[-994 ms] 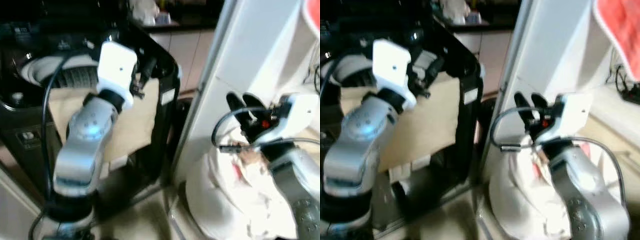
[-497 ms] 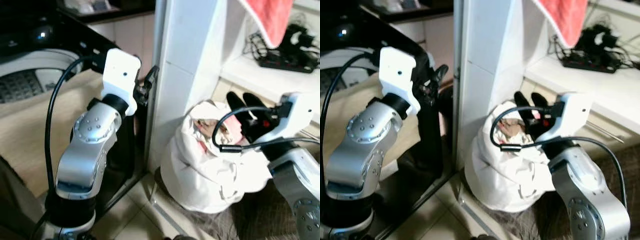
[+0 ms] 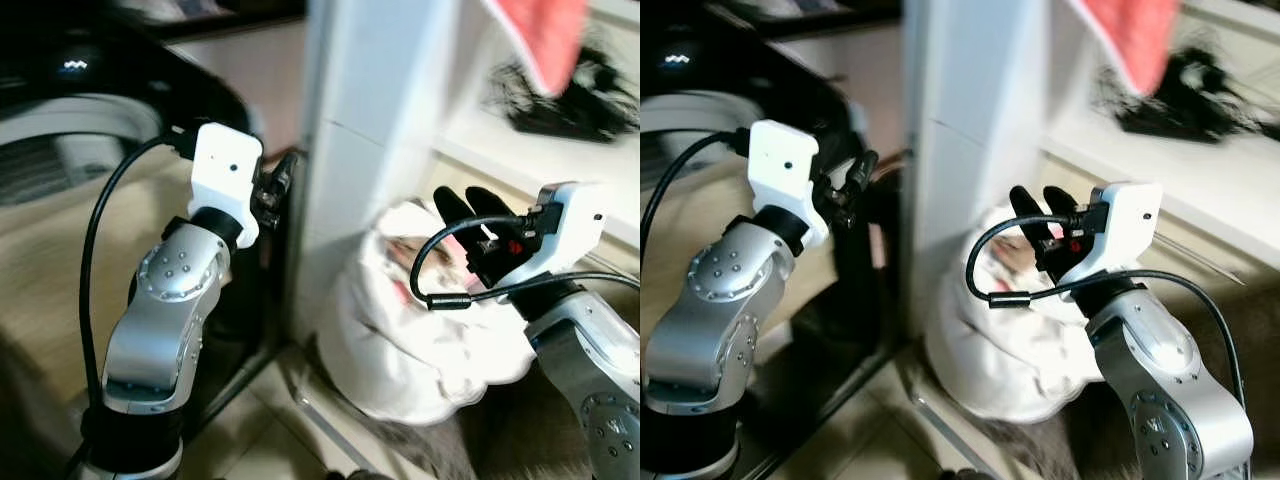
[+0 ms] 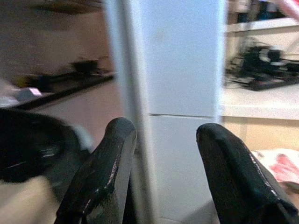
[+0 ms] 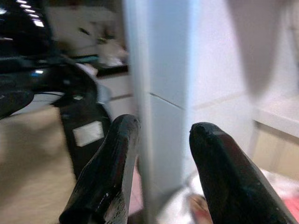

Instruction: Clothes washing

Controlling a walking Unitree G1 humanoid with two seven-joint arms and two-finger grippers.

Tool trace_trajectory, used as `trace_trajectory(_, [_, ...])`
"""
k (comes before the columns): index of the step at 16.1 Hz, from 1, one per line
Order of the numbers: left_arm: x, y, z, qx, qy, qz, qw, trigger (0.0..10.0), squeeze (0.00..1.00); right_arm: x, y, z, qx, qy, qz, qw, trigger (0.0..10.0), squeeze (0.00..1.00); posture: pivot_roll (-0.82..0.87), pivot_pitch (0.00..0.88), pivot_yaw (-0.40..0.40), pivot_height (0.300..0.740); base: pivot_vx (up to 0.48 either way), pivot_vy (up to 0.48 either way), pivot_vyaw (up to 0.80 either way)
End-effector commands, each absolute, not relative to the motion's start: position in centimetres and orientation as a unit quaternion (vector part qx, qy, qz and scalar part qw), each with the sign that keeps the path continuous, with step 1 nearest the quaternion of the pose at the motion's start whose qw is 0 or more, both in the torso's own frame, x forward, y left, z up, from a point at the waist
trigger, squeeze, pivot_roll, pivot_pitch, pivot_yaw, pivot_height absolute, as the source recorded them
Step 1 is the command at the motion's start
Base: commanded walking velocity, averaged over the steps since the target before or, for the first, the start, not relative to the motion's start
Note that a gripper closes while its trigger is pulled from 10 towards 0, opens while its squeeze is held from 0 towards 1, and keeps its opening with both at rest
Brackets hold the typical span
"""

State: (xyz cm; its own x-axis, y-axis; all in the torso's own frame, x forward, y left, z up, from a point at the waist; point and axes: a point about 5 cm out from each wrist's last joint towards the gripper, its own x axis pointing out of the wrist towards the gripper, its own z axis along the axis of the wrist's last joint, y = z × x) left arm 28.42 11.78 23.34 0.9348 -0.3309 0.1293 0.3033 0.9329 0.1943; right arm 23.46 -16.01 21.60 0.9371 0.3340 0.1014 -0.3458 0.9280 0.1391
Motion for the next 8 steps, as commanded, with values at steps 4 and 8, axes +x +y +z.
trace_trajectory(4, [28.39,11.78,23.84,0.085,-0.093,-0.162,0.979,10.0,0.0,23.61,-16.25,21.54,0.078,-0.031,0.17,0.982,10.0,0.0,-0.11,0.01,-0.102,0.74,0.0,0.0,-0.8])
trace_trajectory(8, [28.28,11.57,23.84,0.081,-0.092,-0.17,0.978,10.0,0.0,23.6,-16.36,21.52,0.077,-0.032,0.167,0.982,10.0,0.0,-0.11,0.01,-0.101,0.74,0.0,0.0,-0.58])
